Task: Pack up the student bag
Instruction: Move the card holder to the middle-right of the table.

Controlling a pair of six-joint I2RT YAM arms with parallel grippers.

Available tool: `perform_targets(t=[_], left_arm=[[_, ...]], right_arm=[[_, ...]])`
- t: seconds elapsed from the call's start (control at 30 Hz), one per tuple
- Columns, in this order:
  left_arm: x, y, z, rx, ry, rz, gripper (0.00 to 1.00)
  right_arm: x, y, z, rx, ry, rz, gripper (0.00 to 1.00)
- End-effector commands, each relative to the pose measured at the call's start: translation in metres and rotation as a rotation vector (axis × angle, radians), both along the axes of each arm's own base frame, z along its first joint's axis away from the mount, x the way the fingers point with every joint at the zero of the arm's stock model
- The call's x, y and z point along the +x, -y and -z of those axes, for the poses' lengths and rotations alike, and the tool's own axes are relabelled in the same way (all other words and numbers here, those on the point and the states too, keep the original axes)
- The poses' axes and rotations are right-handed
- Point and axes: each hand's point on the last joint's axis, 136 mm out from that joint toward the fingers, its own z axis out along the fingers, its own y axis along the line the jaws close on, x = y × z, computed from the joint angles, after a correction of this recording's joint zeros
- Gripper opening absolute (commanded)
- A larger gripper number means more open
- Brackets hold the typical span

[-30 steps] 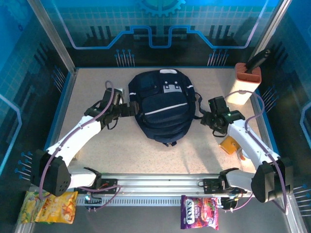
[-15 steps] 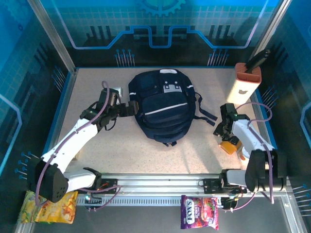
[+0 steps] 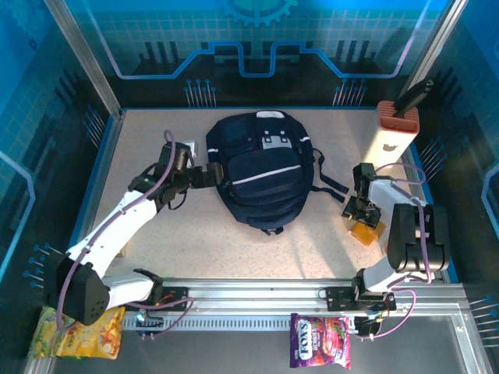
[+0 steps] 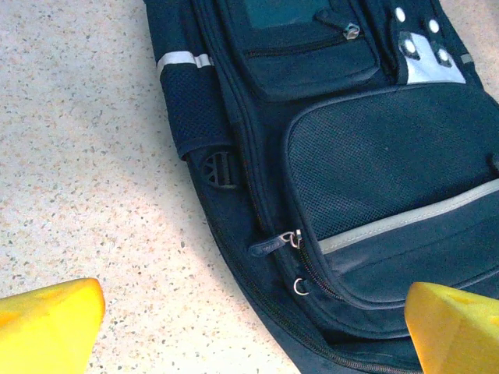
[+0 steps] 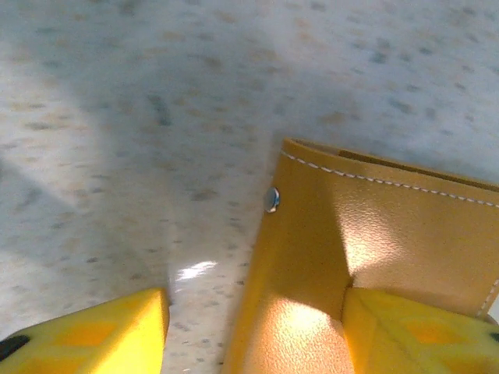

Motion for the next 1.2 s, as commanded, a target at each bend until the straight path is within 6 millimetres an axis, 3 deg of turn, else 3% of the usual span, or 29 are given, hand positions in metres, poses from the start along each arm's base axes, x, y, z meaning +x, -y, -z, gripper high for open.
perform_targets(t=[0.0, 0.17, 0.33, 0.53, 0.67, 0.87, 1.17], left_arm=[[0.000, -0.002, 0.008, -0.002, -0.015, 0.004, 0.99], [0.002, -0.002, 0.008, -0.001, -0.024, 0.006, 0.99], [0.002, -0.003, 0.008, 0.001, -0.022, 0.003, 0.99], [0.002, -0.004, 0.008, 0.001, -0.021, 0.001, 0.99], [0.001, -0.004, 0.008, 0.002, -0.023, 0.001, 0.99], [0.001, -0.003, 0.008, -0.001, -0.023, 0.005, 0.99], [0.000, -0.001, 0.007, -0.015, -0.014, 0.018, 0.99]], right_arm=[[0.011, -0.046, 0.008, 0.161, 0.012, -0.119, 0.57], [0.019, -0.090, 0.001, 0.221, 0.049, -0.282, 0.56], [0.023, -0.115, -0.014, 0.220, 0.067, -0.423, 0.55], [0.020, -0.094, -0.045, -0.023, 0.038, -0.394, 0.58], [0.020, -0.090, -0.055, -0.072, 0.040, -0.315, 0.58], [0.023, -0.101, -0.040, -0.043, 0.026, -0.287, 0.50], [0.018, -0.111, -0.017, -0.148, -0.052, -0.220, 0.40]])
